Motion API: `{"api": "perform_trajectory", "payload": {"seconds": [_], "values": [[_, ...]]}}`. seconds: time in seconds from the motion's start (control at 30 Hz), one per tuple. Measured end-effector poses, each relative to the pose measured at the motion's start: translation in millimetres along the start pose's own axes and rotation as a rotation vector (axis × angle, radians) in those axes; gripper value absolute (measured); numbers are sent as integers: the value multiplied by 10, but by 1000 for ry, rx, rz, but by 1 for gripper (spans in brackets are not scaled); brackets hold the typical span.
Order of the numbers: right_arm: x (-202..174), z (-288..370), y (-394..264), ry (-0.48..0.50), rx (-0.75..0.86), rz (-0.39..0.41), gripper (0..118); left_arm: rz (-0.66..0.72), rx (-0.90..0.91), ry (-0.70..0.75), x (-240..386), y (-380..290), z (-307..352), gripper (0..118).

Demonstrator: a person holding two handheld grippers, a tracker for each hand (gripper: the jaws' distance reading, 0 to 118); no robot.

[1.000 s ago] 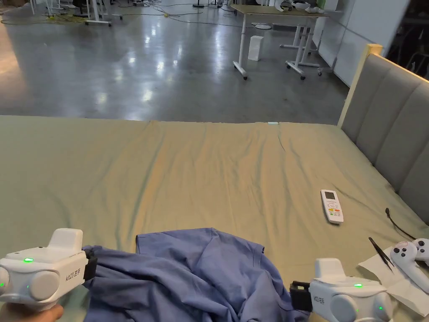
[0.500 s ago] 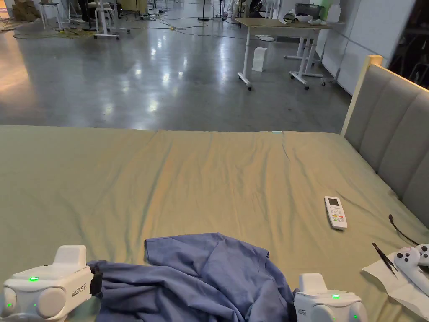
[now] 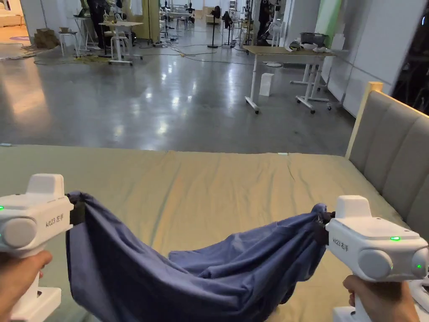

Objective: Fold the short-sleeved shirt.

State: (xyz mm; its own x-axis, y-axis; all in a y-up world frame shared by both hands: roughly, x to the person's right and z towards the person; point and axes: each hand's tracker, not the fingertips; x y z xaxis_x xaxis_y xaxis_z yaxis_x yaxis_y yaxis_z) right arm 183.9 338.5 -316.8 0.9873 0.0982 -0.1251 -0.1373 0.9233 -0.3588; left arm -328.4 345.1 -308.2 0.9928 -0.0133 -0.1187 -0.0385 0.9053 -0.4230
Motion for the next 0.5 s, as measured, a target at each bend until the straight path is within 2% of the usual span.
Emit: {"api": "perform_trajectory", "payload": {"seconds": [0.1,0.37,0.5], "values": [[119,28,381,-36,81,30,5,11,62,40,-261,394,172,5],[345,43,1216,-93,172,24,5,39,152,138,-807,1089,446,5],[323,97,1506,-95,220,32,5,59,168,156,-970,1300,453,5]]}}
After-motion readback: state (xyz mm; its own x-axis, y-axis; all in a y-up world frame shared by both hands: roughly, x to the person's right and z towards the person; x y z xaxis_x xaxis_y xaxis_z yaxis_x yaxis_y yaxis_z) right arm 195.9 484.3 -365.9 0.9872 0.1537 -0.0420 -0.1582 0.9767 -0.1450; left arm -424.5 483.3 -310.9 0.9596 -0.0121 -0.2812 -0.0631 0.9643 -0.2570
